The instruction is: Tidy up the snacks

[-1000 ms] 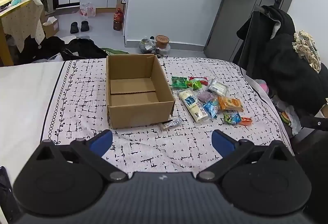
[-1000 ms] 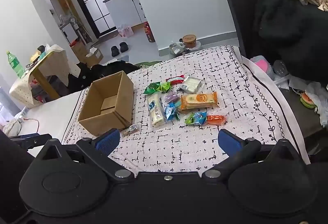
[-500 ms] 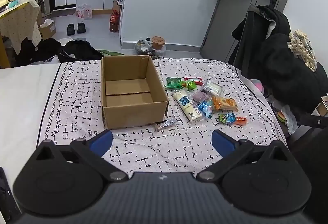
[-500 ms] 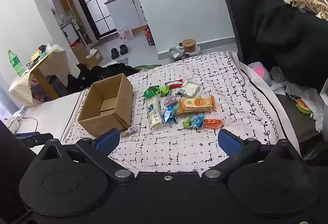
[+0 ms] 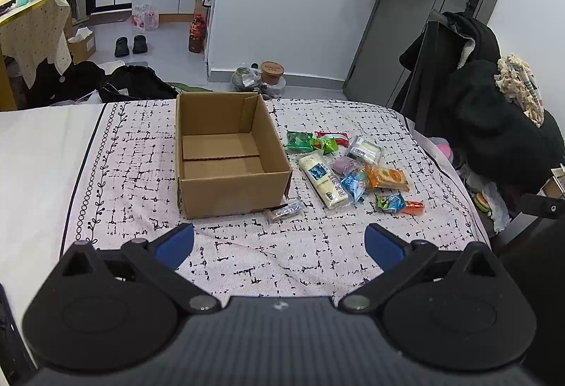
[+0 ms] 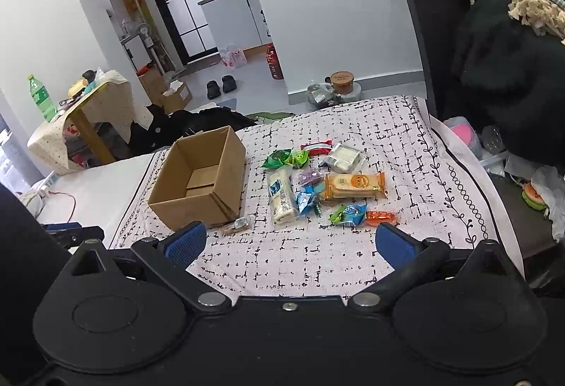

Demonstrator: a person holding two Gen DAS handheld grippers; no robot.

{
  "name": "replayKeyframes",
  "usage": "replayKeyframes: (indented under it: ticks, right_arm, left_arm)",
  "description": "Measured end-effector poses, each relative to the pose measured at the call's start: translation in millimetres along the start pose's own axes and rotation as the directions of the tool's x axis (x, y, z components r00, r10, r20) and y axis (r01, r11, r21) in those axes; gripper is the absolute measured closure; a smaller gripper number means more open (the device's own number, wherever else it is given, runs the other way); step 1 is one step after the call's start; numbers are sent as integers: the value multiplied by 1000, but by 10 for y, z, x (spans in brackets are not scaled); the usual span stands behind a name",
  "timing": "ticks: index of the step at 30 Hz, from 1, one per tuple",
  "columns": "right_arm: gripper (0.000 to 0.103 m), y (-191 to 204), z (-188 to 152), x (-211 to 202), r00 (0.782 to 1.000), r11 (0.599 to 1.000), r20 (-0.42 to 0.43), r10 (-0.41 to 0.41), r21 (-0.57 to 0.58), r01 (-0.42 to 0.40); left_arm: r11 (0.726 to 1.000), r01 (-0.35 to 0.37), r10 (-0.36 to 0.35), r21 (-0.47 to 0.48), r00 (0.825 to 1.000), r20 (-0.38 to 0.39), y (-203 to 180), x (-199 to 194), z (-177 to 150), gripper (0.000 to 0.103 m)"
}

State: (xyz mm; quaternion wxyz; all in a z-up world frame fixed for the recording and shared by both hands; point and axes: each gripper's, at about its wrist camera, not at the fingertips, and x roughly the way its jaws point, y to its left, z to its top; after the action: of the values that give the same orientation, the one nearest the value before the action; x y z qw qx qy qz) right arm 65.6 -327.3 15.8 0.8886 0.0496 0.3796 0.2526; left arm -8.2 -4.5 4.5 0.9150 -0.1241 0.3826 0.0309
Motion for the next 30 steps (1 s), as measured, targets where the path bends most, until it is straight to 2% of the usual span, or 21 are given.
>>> replayKeyframes:
  ticks: [12,30]
  right_arm:
    - [0,98,-15,-38,1000,998,-2,27,-56,-27]
    - [0,89,-20,-61,1000,997,7,27,-67,-26]
  left_arm:
    - [1000,4,-4,-7,1000,8,13,-15,-20,1]
    - [1000,-8,8,-4,1000,9,9,-74,-25,1]
